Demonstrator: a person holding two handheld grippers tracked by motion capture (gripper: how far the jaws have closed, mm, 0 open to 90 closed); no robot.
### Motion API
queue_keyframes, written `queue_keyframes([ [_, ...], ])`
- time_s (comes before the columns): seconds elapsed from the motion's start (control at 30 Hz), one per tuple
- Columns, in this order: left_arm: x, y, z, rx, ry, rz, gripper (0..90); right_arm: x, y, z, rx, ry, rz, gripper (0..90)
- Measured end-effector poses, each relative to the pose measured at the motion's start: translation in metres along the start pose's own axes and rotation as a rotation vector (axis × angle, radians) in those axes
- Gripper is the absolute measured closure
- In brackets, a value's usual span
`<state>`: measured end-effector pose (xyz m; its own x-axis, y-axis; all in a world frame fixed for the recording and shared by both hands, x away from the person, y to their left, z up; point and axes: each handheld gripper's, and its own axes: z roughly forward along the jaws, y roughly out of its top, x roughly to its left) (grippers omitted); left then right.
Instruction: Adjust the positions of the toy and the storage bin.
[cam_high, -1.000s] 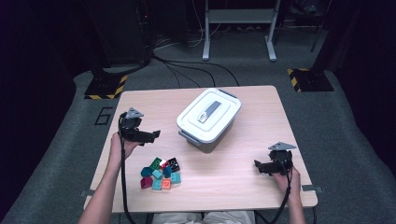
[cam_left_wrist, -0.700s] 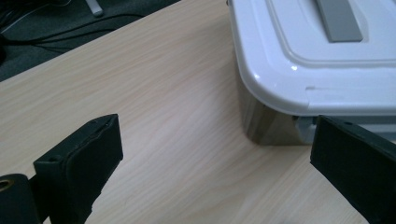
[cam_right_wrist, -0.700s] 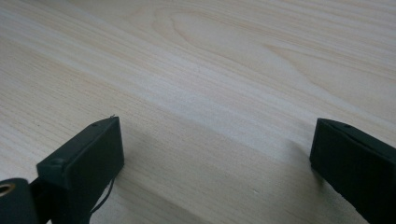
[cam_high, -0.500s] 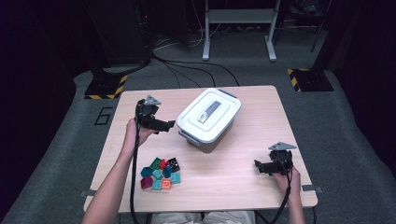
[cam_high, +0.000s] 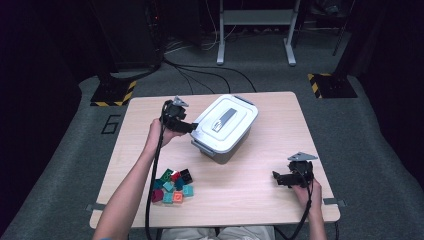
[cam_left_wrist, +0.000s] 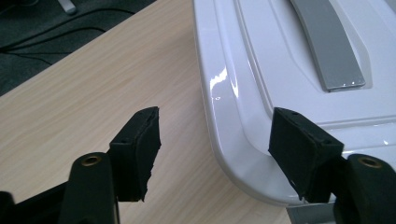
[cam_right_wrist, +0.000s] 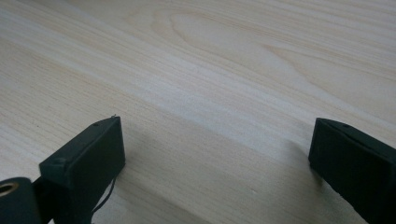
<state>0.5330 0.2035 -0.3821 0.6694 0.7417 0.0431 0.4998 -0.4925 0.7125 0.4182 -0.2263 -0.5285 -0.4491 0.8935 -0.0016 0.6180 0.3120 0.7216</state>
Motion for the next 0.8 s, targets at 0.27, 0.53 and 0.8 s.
queue_keyframes([
  [0.27,0.0026,0.0,0.0071,0.03,-0.017,0.0,45.3,0.0,0.0,0.0,0.0,0.0,0.0,3.2],
  [0.53,0.003,0.0005,0.0071,0.045,0.005,-0.018,59.6,0.0,0.0,0.0,0.0,-0.001,-0.001,3.2],
  [0.8,0.0062,0.0005,0.007,0.044,0.011,-0.027,59.0,0.0,0.0,0.0,0.0,-0.001,-0.001,3.2],
])
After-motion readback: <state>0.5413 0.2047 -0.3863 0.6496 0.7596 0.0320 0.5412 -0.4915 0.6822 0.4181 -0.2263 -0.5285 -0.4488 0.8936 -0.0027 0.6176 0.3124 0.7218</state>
